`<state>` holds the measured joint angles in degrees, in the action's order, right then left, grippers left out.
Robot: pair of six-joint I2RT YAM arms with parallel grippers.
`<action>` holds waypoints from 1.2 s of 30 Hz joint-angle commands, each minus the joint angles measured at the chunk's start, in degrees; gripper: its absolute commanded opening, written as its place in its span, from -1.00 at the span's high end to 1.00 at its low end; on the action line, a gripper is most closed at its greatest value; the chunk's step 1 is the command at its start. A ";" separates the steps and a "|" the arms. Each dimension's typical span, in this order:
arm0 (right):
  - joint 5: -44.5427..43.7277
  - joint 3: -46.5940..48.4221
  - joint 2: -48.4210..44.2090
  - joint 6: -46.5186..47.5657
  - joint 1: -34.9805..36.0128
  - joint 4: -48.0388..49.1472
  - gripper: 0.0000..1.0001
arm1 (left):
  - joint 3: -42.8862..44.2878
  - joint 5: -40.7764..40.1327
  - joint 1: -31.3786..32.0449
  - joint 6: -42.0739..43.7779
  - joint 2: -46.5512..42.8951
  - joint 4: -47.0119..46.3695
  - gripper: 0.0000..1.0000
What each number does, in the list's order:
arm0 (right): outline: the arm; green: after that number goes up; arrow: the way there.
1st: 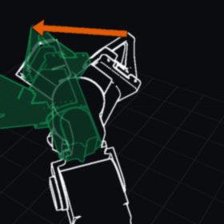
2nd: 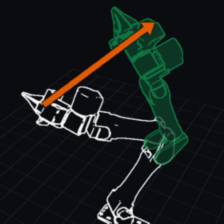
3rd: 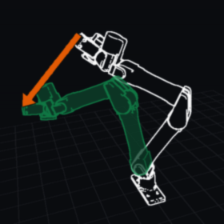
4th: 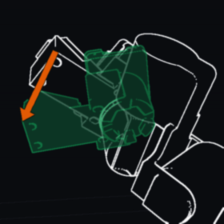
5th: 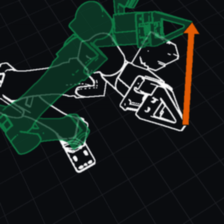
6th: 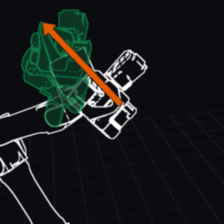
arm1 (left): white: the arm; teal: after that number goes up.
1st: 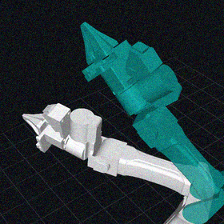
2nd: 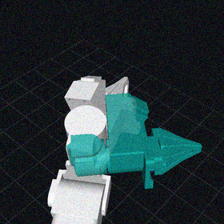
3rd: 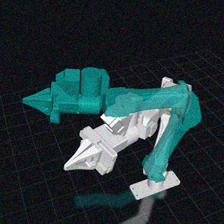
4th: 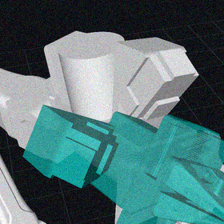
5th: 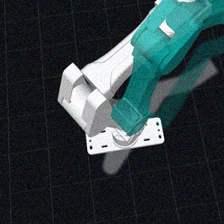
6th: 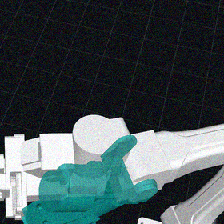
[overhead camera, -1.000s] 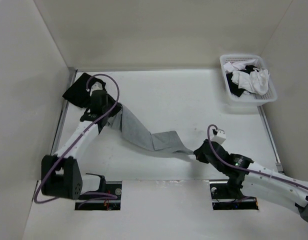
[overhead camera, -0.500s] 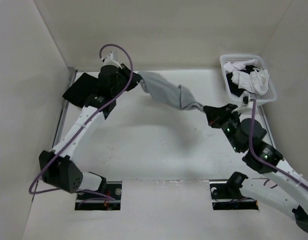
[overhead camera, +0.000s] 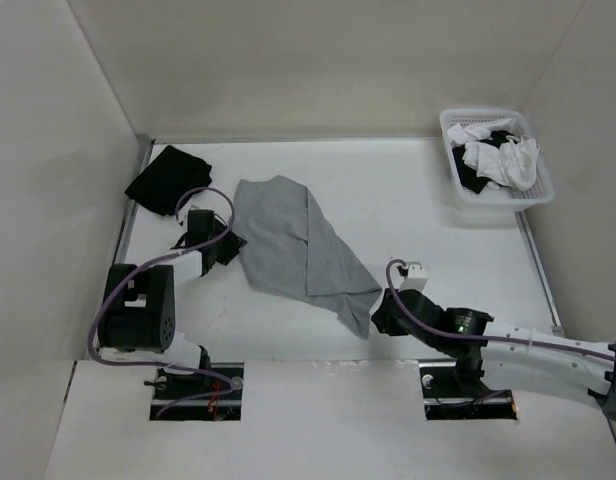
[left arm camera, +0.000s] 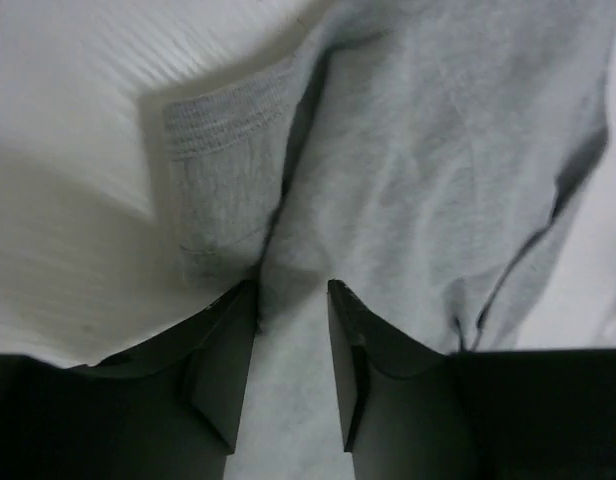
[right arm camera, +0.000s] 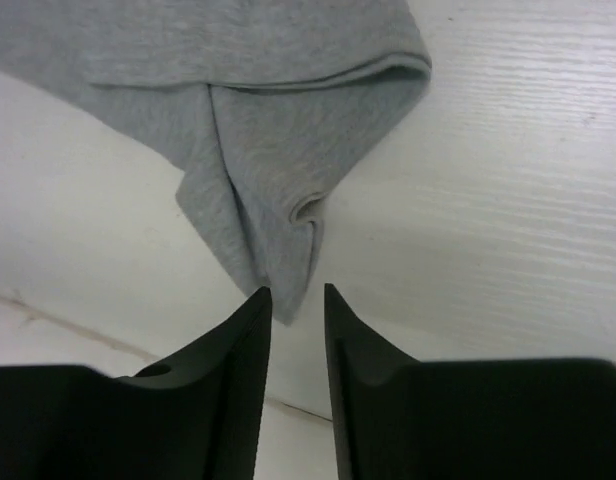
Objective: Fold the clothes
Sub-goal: Flatten the tank top out
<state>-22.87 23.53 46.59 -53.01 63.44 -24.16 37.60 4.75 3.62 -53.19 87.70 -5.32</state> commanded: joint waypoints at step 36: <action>-9.64 40.45 58.88 22.60 2.17 15.55 0.33 | -13.08 -20.05 17.43 3.62 -16.52 6.38 0.26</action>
<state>-27.27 61.36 104.66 -30.83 64.84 -7.27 25.21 -15.97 20.67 -48.95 69.95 4.05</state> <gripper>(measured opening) 0.337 0.374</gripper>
